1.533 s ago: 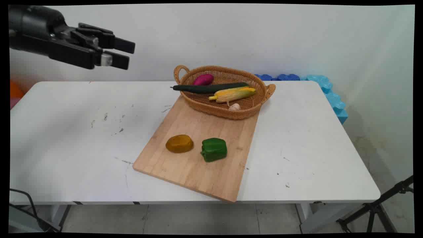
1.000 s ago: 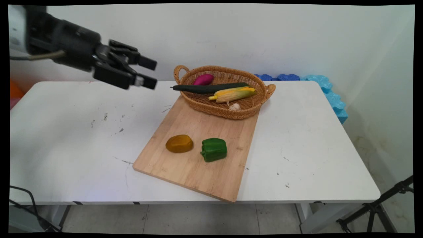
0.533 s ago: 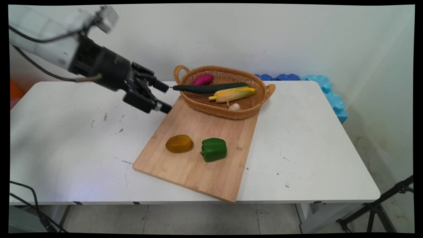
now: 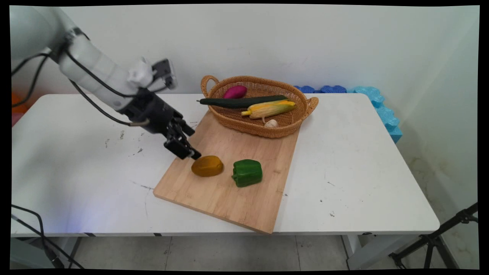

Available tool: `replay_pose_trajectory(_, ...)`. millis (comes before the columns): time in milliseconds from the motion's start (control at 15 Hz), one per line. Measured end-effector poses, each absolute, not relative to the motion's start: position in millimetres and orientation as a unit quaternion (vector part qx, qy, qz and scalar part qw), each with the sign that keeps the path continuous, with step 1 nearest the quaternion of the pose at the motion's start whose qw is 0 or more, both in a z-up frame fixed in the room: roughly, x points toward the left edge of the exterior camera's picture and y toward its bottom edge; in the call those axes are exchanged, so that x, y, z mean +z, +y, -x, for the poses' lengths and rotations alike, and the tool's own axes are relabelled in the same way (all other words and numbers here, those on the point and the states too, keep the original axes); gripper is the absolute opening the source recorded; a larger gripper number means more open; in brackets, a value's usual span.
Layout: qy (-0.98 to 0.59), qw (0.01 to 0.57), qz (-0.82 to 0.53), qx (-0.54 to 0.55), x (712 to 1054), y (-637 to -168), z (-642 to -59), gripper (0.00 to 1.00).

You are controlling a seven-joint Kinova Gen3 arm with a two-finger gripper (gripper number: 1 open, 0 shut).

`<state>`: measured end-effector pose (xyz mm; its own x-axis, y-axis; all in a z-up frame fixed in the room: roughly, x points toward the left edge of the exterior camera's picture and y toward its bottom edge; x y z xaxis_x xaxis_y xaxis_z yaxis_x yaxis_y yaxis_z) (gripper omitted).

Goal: Pick up the potato from the cutting board, then place the picked object in the vegetable basket

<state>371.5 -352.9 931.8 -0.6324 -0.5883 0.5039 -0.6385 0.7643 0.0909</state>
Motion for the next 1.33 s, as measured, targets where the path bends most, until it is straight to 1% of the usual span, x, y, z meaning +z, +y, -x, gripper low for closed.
replay_pose_trajectory(467,-0.914,0.191,-0.356,0.042,890,-370,-348,1.00)
replay_pose_trajectory(933,-0.918,0.169,-0.357,0.043,866,-383,-331,1.00)
replay_pose_trajectory(1000,-0.918,0.167,-0.356,0.043,864,-384,-329,0.00)
replay_pose_trajectory(1333,-0.920,0.161,-0.354,0.045,858,-385,-331,0.00)
